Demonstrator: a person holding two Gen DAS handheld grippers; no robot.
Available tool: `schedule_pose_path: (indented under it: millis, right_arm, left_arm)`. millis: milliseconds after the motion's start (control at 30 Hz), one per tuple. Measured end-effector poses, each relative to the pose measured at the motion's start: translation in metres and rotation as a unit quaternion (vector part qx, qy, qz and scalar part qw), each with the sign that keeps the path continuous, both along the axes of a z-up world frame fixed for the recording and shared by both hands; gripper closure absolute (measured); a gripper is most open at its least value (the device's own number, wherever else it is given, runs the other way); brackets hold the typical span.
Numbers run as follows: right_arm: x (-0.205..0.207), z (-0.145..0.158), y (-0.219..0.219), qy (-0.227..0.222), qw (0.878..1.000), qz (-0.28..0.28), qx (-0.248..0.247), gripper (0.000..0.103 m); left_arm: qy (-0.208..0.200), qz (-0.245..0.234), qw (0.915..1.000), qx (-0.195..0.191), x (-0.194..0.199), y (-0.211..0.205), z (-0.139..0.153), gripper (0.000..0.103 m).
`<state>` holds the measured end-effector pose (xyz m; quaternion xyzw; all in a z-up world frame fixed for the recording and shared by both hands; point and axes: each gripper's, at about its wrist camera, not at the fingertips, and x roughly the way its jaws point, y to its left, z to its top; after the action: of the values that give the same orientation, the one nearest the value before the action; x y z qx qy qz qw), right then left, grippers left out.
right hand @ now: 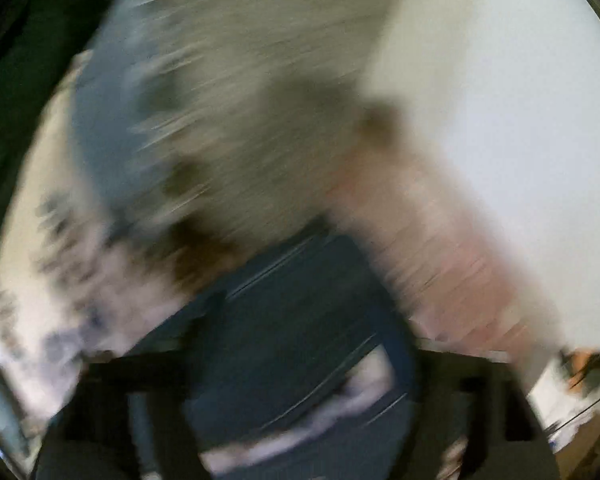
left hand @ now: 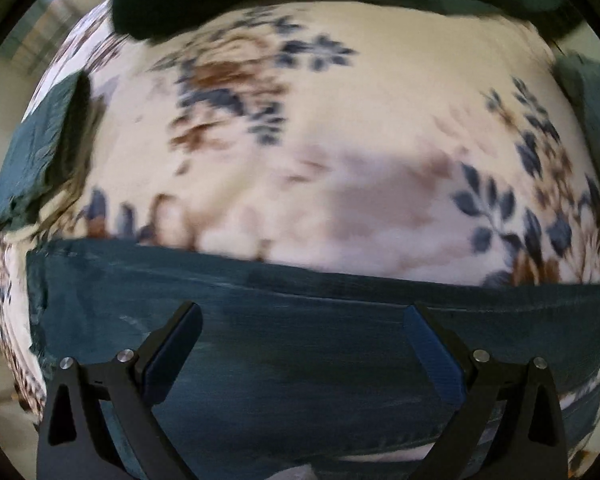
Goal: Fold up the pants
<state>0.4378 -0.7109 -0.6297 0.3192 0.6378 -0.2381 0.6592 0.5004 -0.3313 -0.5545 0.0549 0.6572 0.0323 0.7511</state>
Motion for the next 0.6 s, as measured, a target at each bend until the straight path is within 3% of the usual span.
schedule_pose_path:
  millis: [133,167,267,400,500,600]
  right_arm:
    - [0.037,-0.031,0.047,0.055,0.998,-0.005,0.027,0.016]
    - [0.043,-0.024,0.068,0.067,0.997,-0.009,0.021,0.016]
    - [0.065,-0.040,0.082,0.104,0.994,-0.039,0.018,0.016]
    - [0.095,-0.065,0.084,0.138,0.988,-0.073,0.015,0.016]
    - [0.118,-0.087,0.082,0.157,0.984,-0.081,-0.001,0.016]
    - [0.135,-0.104,0.086,0.169,0.982,-0.079,-0.003,0.015]
  left_arm:
    - [0.026,0.076,0.9968,0.004,0.023,0.059,0.009,0.000]
    - [0.035,0.096,0.9947,0.008,0.029,0.074,0.009,0.000]
    - [0.085,0.177,0.9805,-0.005,0.055,0.133,-0.003,0.000]
    - [0.134,0.269,0.9536,0.011,0.082,0.201,-0.028,0.000]
    - [0.144,0.318,0.9365,0.030,0.100,0.234,-0.045,0.000]
    - [0.174,0.328,0.9269,0.055,0.114,0.245,-0.074,0.000]
